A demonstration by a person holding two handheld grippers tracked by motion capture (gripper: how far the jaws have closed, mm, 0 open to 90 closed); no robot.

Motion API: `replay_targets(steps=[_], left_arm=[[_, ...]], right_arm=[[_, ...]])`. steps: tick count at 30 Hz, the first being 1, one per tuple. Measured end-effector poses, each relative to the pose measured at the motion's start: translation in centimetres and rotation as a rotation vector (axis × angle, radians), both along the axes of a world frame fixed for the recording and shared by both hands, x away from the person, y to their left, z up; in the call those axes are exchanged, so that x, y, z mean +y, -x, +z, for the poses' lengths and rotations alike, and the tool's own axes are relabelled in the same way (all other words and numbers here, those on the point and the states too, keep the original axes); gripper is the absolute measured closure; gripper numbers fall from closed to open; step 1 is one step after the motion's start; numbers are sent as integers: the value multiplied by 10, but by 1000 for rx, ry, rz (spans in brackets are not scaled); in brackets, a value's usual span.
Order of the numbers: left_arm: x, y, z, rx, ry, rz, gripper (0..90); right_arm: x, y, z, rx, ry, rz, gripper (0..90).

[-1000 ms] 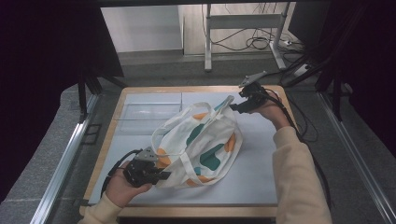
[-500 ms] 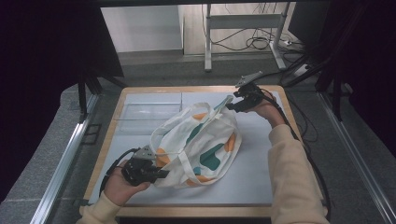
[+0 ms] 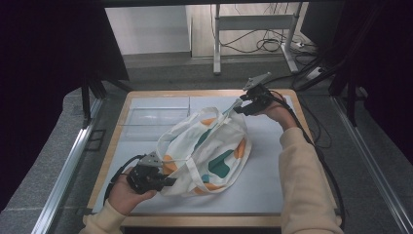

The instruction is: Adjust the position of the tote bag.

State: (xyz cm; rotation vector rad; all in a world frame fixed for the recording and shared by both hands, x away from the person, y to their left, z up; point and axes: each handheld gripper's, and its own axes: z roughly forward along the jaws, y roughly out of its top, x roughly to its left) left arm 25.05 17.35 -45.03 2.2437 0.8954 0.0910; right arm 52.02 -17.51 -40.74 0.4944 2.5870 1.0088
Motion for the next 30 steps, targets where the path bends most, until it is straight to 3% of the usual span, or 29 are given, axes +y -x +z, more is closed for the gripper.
replay_targets(steps=[7,8,11,12,14,21,30], left_arm=[[1,-1,0,3,-3,1,836],[1,-1,0,5,-2,1,836],[2,-1,0,4,0,0,836],[3,-1,0,3,-6,-5,836],[2,-1,0,4,5,4,836],[4,-2,0,6,6,4,836],[5,-1,0,4,7,8,841]], right_arm=[[4,-1,-4,-4,-6,20,511],[5,-1,-5,-17,-1,10,578],[5,-1,-4,-22,0,2,633],[4,-1,-4,-26,6,-4,702],[3,-1,-3,-32,12,-11,751],[5,2,-2,-47,38,-22,785],[4,7,3,-62,37,-29,794]])
